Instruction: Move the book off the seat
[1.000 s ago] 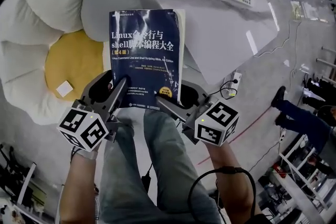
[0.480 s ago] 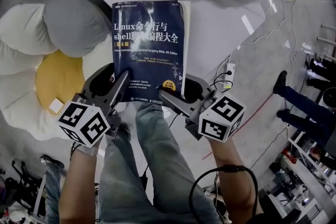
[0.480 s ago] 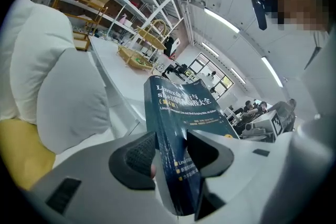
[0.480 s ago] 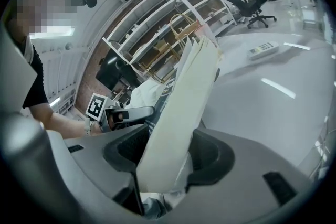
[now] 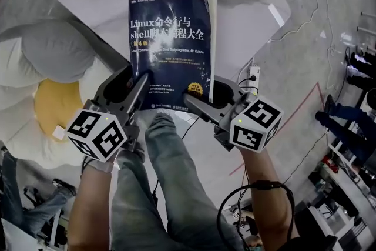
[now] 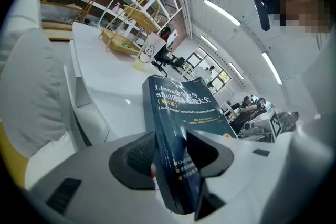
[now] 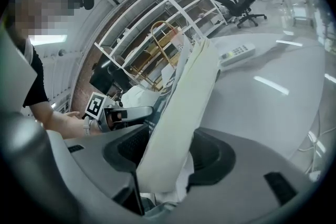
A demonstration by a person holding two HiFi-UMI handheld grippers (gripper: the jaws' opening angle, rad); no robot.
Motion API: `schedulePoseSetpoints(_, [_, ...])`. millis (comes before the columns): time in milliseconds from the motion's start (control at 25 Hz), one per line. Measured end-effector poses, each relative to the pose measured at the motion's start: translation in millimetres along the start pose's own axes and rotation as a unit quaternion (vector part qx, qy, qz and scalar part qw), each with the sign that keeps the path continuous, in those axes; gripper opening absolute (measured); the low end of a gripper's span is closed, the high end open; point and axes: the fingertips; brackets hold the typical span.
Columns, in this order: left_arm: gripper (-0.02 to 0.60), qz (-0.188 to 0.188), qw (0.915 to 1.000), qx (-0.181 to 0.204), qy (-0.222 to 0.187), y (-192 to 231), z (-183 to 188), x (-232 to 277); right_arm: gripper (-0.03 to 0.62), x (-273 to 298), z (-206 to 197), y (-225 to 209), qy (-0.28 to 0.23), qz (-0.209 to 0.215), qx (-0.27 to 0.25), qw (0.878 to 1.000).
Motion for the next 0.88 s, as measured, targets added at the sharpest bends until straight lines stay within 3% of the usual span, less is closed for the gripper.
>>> schedulePoseSetpoints(480, [0.187,0.017,0.9995,0.006,0.027,-2.3,-3.7,-0.4,0.239,2.3,-7.4,-8.7,0.015,-0.010,-0.003,1.000])
schedulePoseSetpoints(880, [0.187,0.017,0.9994,0.021,0.022,-3.2,-3.0,-1.1,0.285,8.8,-18.1,-19.9,0.034,-0.054,0.010,0.998])
Point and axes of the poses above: the fingertips, and each gripper's own axes: x forward along the fingers, y to its left, z out of its top, and after that the axes turned 6 degrees about -x, right-handed
